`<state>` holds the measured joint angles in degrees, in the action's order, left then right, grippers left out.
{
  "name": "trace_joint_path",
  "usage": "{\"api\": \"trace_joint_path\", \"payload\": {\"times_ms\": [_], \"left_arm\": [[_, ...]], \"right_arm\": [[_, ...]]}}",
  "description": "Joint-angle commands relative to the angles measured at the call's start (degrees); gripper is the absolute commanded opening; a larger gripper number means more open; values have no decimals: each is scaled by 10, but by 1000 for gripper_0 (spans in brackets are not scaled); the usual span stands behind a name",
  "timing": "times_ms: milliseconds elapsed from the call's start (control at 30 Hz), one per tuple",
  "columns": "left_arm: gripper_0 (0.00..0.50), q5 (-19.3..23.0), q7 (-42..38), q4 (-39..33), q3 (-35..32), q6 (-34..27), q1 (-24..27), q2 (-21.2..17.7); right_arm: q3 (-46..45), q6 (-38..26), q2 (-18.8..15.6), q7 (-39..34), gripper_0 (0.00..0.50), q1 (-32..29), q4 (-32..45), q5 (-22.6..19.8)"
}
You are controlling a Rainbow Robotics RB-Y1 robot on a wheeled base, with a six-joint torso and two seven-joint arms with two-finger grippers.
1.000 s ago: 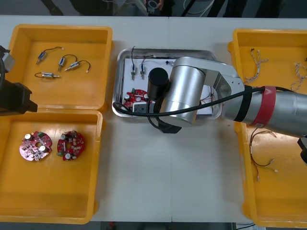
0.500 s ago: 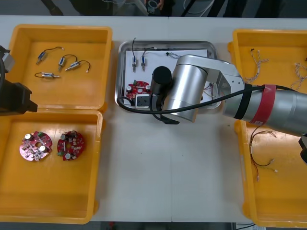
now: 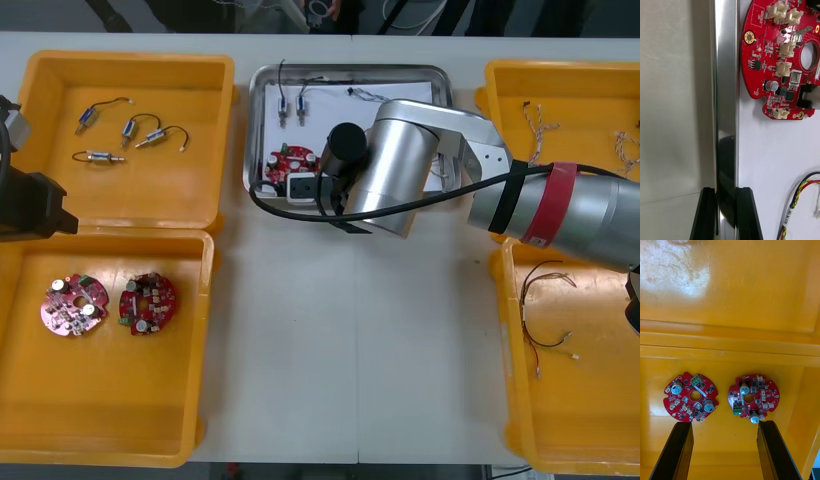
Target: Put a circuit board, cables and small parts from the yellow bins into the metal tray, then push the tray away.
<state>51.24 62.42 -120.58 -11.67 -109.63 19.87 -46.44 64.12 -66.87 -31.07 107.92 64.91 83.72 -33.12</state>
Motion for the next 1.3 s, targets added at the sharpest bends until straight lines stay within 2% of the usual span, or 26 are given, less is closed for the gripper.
{"api": "trace_joint_path", "payload": {"times_ms": [33,633,900,933,1033,1067,1133,1300], "left_arm": [[500,4,43,-19,-19,-4,-10,-27],[500,4,43,-19,-19,-4,-10,-27],[500,4,43,-19,-19,-4,-10,-27],[500,4,43,-19,-19,-4,-10,-27],[500,4,43,-19,-19,-4,-10,-27],[500,4,43,-19,-19,-4,-10,-27],[500,4,43,-19,-19,-4,-10,-27],[500,4,43,-19,-19,-4,-10,-27]], "right_arm": [[-21,26,10,20,0,24,-12,17],[-27,108,11,20,0,31,-79,35],[-29,111,13,20,0,31,-87,36],[-29,111,13,20,16,31,-87,39],[-29,111,13,20,362,31,-87,39],[-29,111,12,20,456,30,-87,39],[-30,111,13,20,500,31,-87,39],[-35,108,12,18,500,31,-84,33]]}}
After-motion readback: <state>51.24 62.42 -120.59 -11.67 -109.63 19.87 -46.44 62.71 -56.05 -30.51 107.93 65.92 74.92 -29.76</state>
